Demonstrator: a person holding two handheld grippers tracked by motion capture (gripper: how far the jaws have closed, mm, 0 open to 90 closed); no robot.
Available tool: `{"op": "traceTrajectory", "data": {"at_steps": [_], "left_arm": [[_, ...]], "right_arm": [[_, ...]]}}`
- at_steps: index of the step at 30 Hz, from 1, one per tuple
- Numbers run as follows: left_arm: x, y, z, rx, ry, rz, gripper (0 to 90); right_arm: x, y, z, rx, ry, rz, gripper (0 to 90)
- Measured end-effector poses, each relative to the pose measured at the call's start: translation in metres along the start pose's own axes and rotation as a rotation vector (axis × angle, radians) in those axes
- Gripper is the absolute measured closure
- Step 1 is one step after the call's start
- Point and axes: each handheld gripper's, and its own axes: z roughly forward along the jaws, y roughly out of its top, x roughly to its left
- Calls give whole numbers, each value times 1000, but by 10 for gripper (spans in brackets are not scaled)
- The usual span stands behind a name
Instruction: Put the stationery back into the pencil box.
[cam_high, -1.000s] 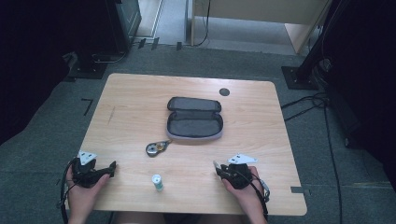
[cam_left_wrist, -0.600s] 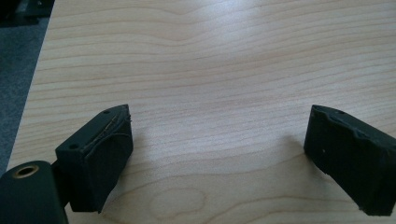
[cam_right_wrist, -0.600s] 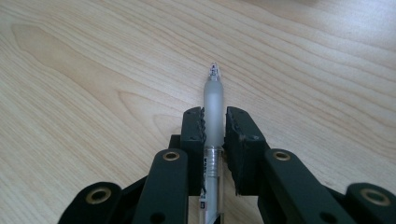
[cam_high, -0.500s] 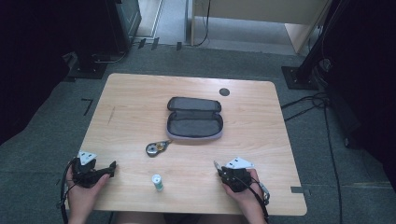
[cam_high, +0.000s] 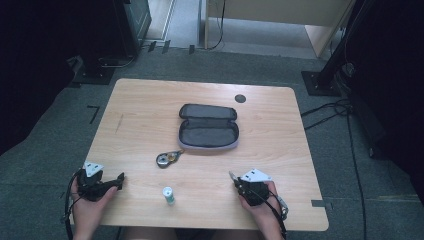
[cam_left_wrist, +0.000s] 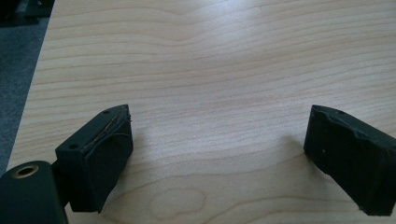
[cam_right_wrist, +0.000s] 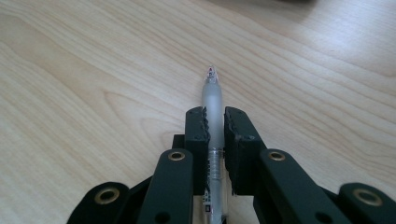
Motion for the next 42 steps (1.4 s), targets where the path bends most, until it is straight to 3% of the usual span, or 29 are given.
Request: {"op": "traceTrajectory", "data": {"at_steps": [11,17,21,33,39,42], "left_arm": [[0,0,0,0,1,0,81],[0,0,0,1,0,0,81],[0,0,0,-1,0,0,81],[0,0,0,-1,0,0,81],[0,0,0,-1,-1,0,81],[0,0,0,-1,-1,0,81]], "right_arm": [[-4,12,10,-20,30,-13,807],[-6,11,14,-22,48,4,803],[-6,9,13,-28,41,13,721],[-3,-2,7,-62,28,4,799],[-4,2,6,-40,34,14,803],[-8,8,3,-66,37,25,803]]}}
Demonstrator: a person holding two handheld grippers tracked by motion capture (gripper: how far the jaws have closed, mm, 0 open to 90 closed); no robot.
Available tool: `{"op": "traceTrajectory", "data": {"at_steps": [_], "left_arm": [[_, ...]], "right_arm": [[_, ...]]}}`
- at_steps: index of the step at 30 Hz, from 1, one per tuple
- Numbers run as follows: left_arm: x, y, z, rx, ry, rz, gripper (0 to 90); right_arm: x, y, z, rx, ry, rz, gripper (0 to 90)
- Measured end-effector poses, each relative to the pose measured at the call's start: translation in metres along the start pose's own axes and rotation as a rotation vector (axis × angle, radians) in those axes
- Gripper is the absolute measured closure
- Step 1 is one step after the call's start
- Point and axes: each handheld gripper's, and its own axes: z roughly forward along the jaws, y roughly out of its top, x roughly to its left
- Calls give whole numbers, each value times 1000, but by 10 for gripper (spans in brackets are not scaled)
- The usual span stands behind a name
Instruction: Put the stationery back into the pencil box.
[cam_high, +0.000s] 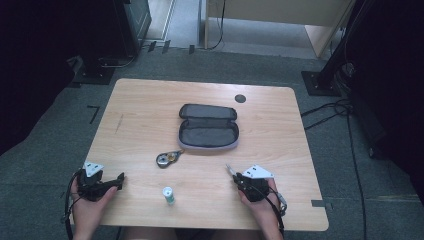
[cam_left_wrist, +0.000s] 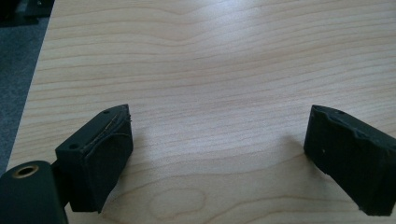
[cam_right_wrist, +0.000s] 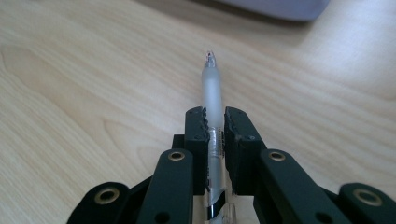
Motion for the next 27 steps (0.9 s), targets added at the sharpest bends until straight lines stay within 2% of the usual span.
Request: {"op": "traceTrajectory", "data": {"at_steps": [7,13,27], "left_arm": [[0,0,0,0,0,0,81],[0,0,0,0,0,0,81],[0,0,0,0,-1,0,81]], "right_arm": [[-5,25,-8,-53,6,7,803],[-7,44,-7,-104,21,24,803],[-7,85,4,-148,38,16,803]]}}
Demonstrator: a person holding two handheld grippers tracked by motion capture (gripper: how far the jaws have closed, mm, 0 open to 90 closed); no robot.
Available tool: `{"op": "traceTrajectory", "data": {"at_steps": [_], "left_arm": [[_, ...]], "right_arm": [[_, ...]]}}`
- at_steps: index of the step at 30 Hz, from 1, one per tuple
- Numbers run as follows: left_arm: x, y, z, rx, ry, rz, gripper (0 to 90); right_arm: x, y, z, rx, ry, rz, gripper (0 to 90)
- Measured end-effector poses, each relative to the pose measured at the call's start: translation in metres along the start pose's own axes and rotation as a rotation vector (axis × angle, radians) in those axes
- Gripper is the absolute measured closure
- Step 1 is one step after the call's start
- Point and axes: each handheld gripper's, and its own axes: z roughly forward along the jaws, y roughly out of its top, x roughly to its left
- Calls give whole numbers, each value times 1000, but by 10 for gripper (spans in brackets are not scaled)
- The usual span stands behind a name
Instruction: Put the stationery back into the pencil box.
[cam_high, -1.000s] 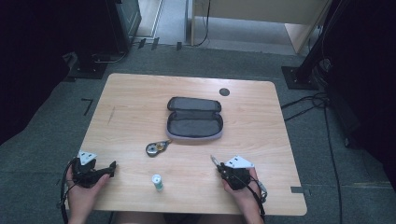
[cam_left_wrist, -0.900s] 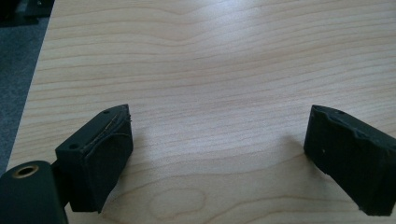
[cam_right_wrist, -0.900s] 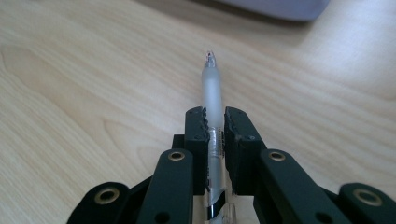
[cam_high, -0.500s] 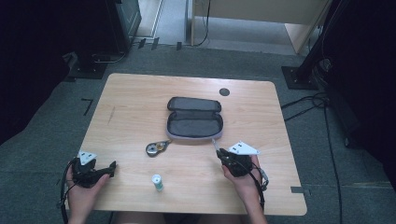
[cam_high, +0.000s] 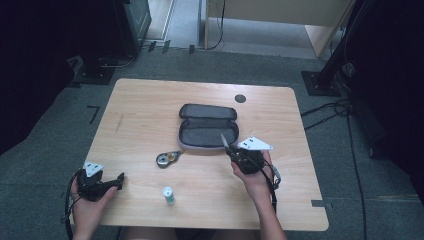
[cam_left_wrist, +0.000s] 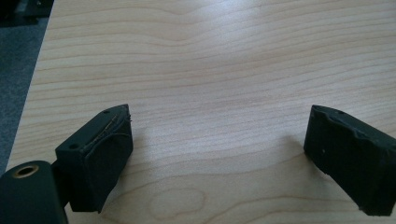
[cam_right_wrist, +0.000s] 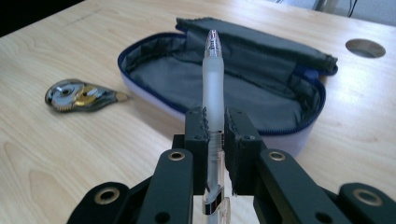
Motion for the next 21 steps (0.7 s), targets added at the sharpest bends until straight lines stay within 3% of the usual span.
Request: {"op": "traceTrajectory", "data": {"at_steps": [9,21], "left_arm": [[0,0,0,0,0,0,81],[0,0,0,0,0,2,81]], "right_arm": [[-7,29,13,-14,1,1,803],[-17,56,45,15,4,-6,802]]}}
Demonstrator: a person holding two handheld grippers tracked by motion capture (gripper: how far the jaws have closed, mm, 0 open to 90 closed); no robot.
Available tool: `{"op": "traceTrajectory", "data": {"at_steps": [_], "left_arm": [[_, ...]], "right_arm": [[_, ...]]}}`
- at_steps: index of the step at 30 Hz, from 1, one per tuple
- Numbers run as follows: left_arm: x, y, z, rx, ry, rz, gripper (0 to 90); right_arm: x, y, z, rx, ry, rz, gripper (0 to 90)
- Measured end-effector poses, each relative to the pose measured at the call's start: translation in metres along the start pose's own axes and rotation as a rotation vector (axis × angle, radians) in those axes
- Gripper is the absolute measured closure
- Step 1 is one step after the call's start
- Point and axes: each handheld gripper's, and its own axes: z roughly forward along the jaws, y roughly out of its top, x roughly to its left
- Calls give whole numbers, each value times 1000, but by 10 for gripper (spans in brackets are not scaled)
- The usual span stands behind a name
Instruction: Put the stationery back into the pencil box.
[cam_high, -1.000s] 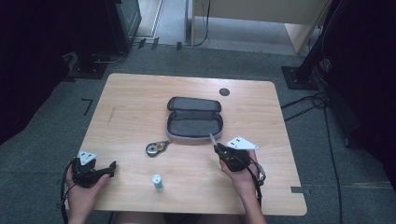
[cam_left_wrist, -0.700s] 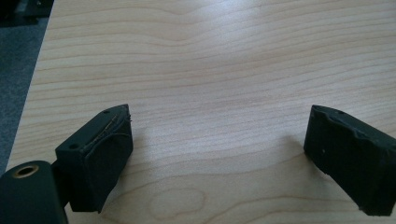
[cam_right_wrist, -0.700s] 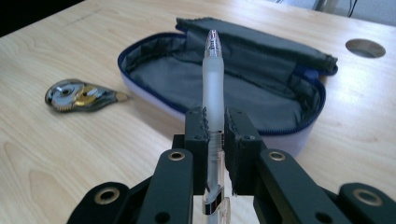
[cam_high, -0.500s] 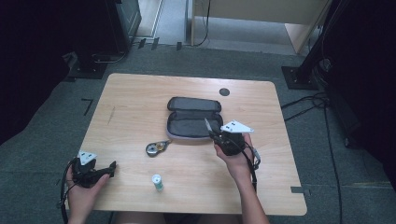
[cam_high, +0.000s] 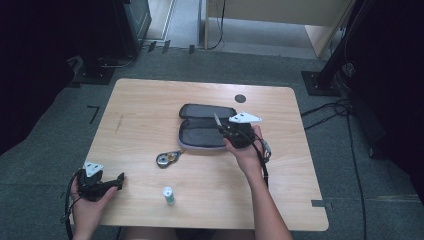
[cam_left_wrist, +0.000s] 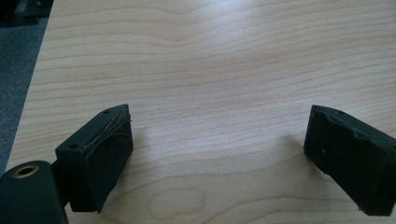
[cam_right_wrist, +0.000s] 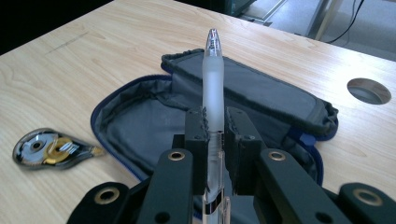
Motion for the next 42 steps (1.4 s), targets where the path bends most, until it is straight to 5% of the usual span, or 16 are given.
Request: {"op": "traceTrajectory", "data": {"at_steps": [21,29,42], "left_arm": [[0,0,0,1,-2,2,81],[0,0,0,0,-2,2,81],[0,0,0,1,-3,3,81]], "right_arm": [[-14,24,39,-2,6,-27,801],[-10,17,49,61,29,-107,801],[-2,2,62,118,91,-136,789]]}}
